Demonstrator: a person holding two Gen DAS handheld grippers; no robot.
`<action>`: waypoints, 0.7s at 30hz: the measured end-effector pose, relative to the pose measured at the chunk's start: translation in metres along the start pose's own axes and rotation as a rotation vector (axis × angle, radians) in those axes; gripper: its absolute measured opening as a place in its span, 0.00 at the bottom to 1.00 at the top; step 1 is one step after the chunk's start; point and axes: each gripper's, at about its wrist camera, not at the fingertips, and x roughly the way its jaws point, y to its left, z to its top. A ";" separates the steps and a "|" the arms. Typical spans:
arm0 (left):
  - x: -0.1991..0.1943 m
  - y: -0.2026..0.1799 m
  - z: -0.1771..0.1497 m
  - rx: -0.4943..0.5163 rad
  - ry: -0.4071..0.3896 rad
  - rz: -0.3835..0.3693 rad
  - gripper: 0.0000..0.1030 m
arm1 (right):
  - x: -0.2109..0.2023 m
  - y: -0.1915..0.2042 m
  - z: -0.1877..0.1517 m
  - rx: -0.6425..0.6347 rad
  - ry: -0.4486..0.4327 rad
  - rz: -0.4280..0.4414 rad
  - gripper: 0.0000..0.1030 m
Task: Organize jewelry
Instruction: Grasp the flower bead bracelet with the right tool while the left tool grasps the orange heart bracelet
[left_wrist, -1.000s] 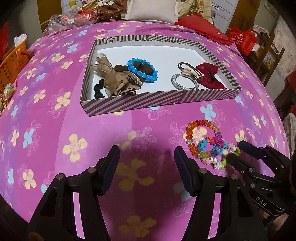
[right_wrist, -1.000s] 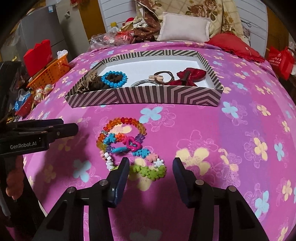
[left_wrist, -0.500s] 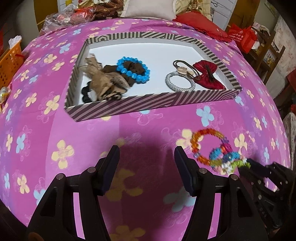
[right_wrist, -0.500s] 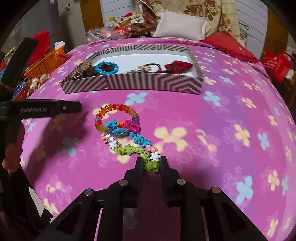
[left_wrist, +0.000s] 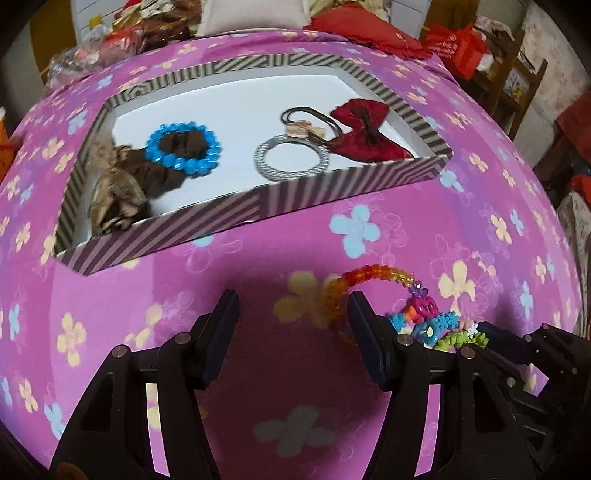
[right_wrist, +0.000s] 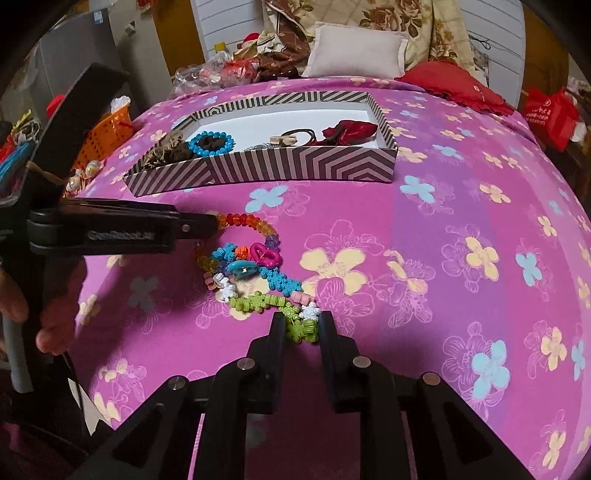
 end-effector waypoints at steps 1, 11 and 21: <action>0.001 -0.003 0.001 0.012 -0.007 0.011 0.46 | 0.000 0.000 0.000 -0.002 -0.002 -0.001 0.17; -0.005 0.025 -0.005 -0.038 -0.018 0.047 0.08 | -0.001 0.001 -0.002 0.005 -0.016 -0.038 0.16; -0.020 0.064 -0.028 -0.110 -0.012 0.048 0.08 | 0.000 0.002 0.000 -0.017 -0.004 -0.045 0.16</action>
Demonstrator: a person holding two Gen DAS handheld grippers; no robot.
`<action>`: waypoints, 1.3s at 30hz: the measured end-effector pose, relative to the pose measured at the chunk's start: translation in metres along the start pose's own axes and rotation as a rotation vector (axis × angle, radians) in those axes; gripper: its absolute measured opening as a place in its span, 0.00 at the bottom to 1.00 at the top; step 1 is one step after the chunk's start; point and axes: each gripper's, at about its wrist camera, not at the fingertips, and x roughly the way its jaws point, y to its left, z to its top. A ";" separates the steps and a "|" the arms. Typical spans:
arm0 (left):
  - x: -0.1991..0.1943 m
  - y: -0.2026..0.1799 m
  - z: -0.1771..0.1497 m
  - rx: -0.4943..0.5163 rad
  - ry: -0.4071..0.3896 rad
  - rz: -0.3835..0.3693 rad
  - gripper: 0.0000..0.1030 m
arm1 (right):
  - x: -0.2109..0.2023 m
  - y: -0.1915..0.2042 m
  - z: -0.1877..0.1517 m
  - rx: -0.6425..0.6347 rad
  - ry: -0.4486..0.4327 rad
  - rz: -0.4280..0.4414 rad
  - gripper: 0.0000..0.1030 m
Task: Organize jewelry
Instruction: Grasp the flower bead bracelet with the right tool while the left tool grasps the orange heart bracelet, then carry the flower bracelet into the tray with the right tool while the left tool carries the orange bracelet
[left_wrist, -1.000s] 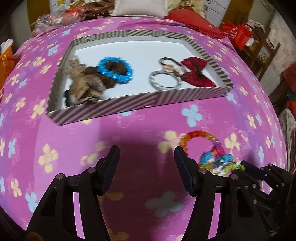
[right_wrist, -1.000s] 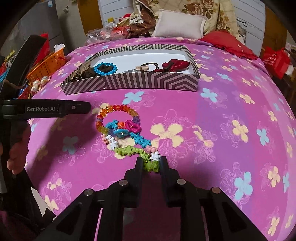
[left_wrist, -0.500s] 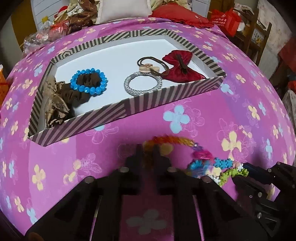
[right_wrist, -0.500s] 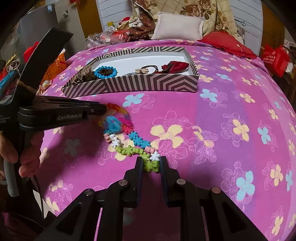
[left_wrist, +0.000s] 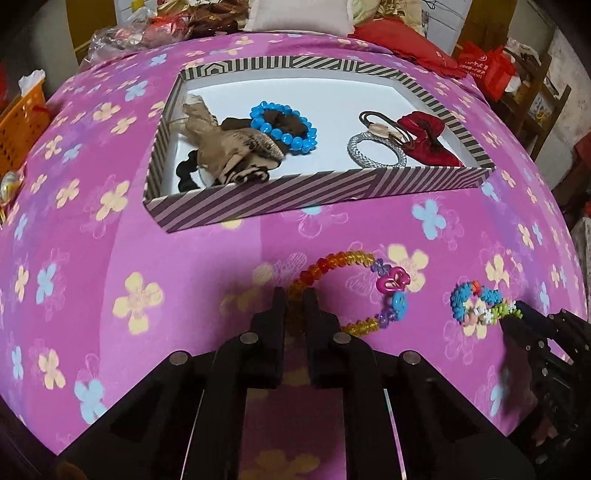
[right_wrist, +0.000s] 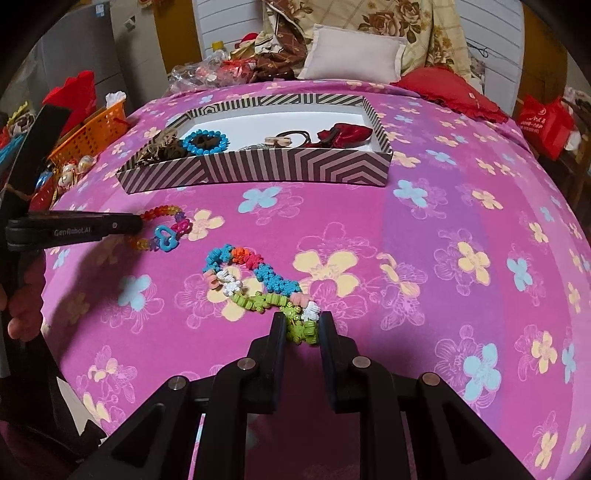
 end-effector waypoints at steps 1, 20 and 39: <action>-0.001 0.000 -0.001 0.000 -0.004 0.001 0.08 | 0.000 0.000 0.000 0.003 0.001 0.002 0.16; -0.028 0.013 -0.003 -0.054 -0.041 -0.058 0.08 | -0.032 0.018 0.012 0.003 -0.115 0.008 0.16; -0.075 0.016 0.013 -0.051 -0.118 -0.130 0.08 | -0.053 0.029 0.037 0.000 -0.203 0.045 0.16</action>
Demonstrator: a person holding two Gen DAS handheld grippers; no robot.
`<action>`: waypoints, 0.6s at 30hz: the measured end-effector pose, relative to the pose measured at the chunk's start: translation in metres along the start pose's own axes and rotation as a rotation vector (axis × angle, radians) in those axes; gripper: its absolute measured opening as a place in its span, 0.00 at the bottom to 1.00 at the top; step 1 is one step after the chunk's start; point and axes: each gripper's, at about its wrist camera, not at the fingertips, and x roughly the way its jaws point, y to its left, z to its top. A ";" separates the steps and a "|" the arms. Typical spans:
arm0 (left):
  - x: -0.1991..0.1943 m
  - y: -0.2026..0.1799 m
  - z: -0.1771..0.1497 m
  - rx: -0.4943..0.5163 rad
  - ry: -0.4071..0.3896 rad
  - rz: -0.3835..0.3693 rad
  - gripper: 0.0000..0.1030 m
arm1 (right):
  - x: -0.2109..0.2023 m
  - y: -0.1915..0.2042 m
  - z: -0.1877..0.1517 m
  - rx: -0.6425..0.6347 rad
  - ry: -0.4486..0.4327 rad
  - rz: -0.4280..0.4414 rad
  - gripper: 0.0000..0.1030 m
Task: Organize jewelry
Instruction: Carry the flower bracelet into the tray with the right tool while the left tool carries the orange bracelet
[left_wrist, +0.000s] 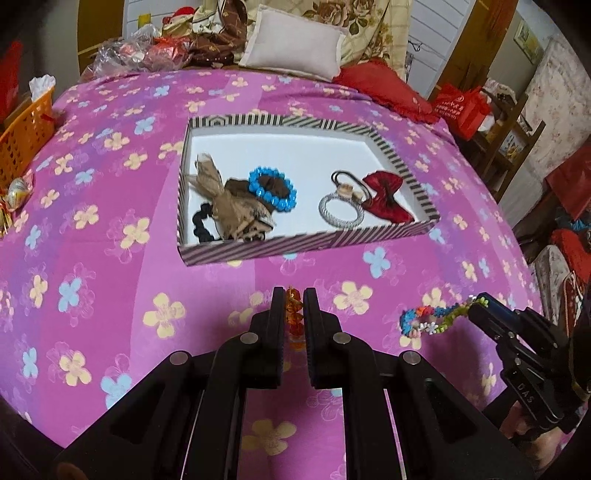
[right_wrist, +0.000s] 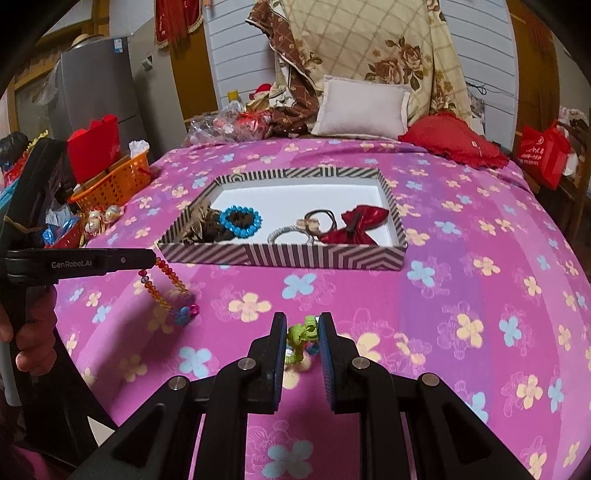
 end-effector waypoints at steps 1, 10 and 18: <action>-0.002 0.000 0.001 0.000 -0.004 -0.001 0.08 | -0.001 0.001 0.002 -0.002 -0.005 0.001 0.16; -0.014 0.003 0.005 -0.009 -0.027 0.003 0.08 | -0.006 0.009 0.014 -0.012 -0.029 0.007 0.16; -0.021 0.003 0.008 -0.006 -0.044 0.010 0.08 | -0.008 0.012 0.021 -0.019 -0.035 0.009 0.16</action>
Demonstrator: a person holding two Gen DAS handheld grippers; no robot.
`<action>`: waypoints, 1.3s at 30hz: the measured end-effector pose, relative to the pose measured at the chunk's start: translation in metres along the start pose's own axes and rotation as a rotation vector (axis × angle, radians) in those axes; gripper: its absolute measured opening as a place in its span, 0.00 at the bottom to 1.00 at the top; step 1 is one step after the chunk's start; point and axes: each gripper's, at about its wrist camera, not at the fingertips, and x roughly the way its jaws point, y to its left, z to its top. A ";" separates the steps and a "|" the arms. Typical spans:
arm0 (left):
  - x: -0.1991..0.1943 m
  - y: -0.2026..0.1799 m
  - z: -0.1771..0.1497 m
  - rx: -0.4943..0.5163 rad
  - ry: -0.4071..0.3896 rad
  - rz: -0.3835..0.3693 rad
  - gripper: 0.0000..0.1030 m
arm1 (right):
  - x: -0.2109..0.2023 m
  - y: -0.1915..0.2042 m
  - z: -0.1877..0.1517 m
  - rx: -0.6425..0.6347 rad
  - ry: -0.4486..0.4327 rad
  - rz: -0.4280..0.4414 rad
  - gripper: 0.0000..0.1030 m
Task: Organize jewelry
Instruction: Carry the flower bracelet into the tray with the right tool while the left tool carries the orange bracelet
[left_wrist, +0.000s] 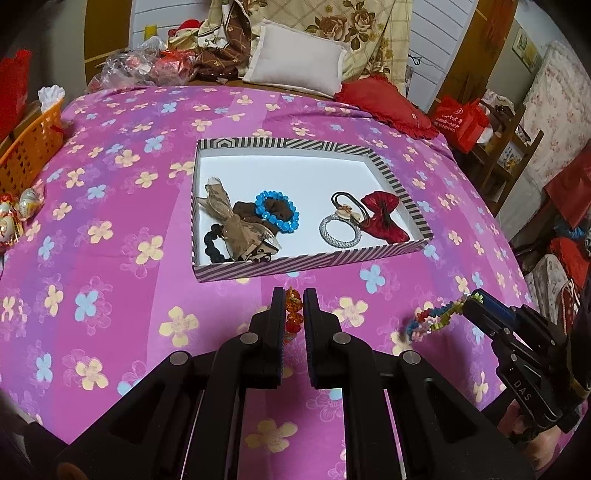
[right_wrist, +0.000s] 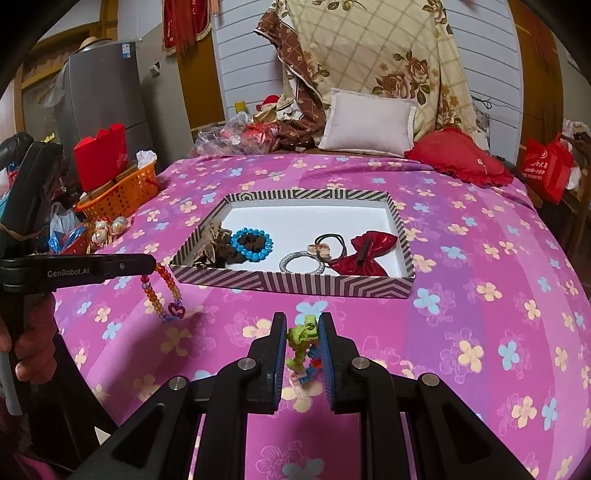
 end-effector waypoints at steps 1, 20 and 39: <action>0.000 0.000 0.001 0.000 -0.001 0.002 0.08 | 0.000 0.001 0.001 -0.002 0.000 0.000 0.16; -0.004 -0.002 0.015 0.014 -0.014 0.013 0.08 | 0.008 0.008 0.034 -0.017 -0.016 0.019 0.16; 0.019 -0.015 0.074 0.040 -0.024 0.038 0.08 | 0.033 0.007 0.093 -0.019 -0.048 0.044 0.16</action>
